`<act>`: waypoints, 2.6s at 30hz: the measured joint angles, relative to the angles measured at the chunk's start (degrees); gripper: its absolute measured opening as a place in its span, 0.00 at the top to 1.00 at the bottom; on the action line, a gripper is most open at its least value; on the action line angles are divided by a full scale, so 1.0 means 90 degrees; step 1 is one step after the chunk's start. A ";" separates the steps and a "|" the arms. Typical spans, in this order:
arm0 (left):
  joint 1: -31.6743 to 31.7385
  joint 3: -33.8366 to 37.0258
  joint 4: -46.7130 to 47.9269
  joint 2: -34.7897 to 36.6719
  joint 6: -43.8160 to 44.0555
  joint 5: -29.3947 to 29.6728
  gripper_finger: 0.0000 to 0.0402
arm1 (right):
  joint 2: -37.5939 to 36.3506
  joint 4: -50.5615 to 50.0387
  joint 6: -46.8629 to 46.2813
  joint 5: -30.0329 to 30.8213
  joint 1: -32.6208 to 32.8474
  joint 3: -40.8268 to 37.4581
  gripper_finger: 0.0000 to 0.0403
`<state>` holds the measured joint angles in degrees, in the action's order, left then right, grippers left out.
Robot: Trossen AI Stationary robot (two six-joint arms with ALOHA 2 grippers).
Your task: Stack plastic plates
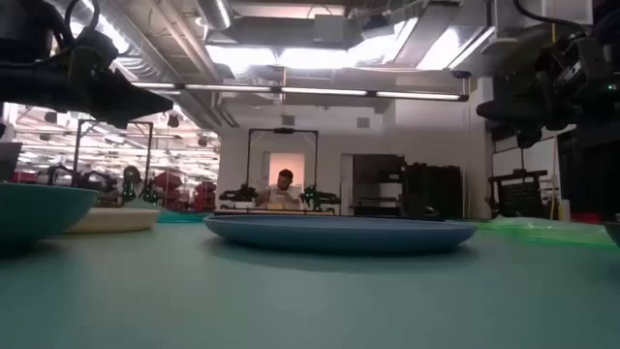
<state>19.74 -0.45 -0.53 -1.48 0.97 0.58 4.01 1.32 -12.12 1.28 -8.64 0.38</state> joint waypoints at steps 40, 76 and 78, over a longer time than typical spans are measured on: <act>0.0000 0.0000 0.0002 -0.0001 0.0000 0.0000 1.00 | -0.0002 -0.0002 0.0000 0.0000 -0.0002 0.0000 0.98; -0.0002 0.0005 -0.0160 -0.0002 0.0000 -0.0005 1.00 | -0.0002 0.0215 0.0004 0.0136 -0.0002 -0.0002 0.98; 0.0000 0.0005 -0.0305 0.0000 -0.0002 -0.0005 1.00 | -0.0002 0.0241 -0.0029 0.0128 0.0000 -0.0002 0.98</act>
<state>19.75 -0.40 -3.28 -1.48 0.95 0.54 3.99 3.49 -12.38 2.43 -8.64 0.36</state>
